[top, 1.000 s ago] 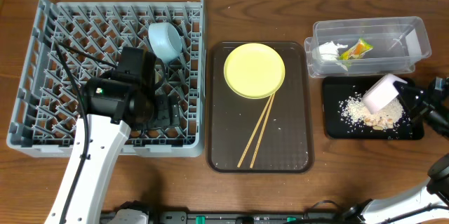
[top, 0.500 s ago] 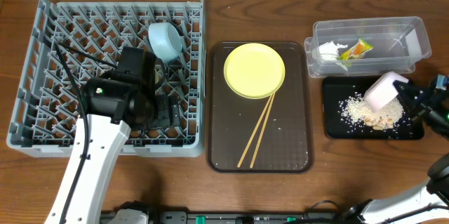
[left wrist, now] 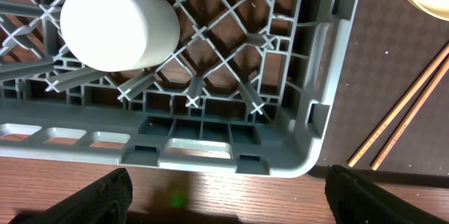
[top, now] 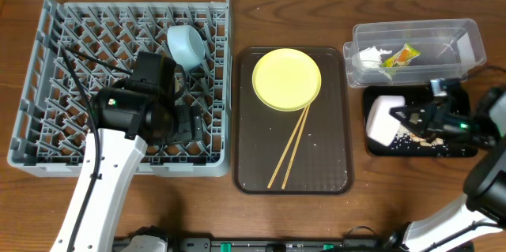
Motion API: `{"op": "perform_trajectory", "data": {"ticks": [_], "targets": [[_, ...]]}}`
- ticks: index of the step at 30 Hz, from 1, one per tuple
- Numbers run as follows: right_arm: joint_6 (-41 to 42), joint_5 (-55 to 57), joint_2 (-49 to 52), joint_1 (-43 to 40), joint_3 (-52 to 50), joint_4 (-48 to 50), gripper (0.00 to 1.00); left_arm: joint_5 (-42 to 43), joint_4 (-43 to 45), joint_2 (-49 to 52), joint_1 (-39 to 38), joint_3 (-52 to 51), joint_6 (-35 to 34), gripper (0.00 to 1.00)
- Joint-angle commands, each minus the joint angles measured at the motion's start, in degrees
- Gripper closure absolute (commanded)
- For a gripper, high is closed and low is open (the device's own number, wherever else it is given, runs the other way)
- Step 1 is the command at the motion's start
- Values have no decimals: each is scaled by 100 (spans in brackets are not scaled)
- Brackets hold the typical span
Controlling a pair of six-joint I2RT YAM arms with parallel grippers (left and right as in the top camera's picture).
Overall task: Sort waste into correct bins and load items into the dishwasher rack
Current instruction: 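Carry the empty white bowl left toward the yellow plate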
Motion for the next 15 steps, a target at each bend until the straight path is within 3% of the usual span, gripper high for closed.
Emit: {"op": "perform_trajectory", "data": {"ticks": [1, 8, 15], "targets": [[-1093, -44, -2, 431, 52, -13, 99, -70, -7, -28, -17, -28, -33, 11], [-1073, 55, -2, 1047, 411, -175, 99, -72, 0, -28, -17, -28, -33, 11], [-131, 348, -2, 1676, 1174, -170, 99, -72, 2, -28, -17, -28, -33, 11]]}}
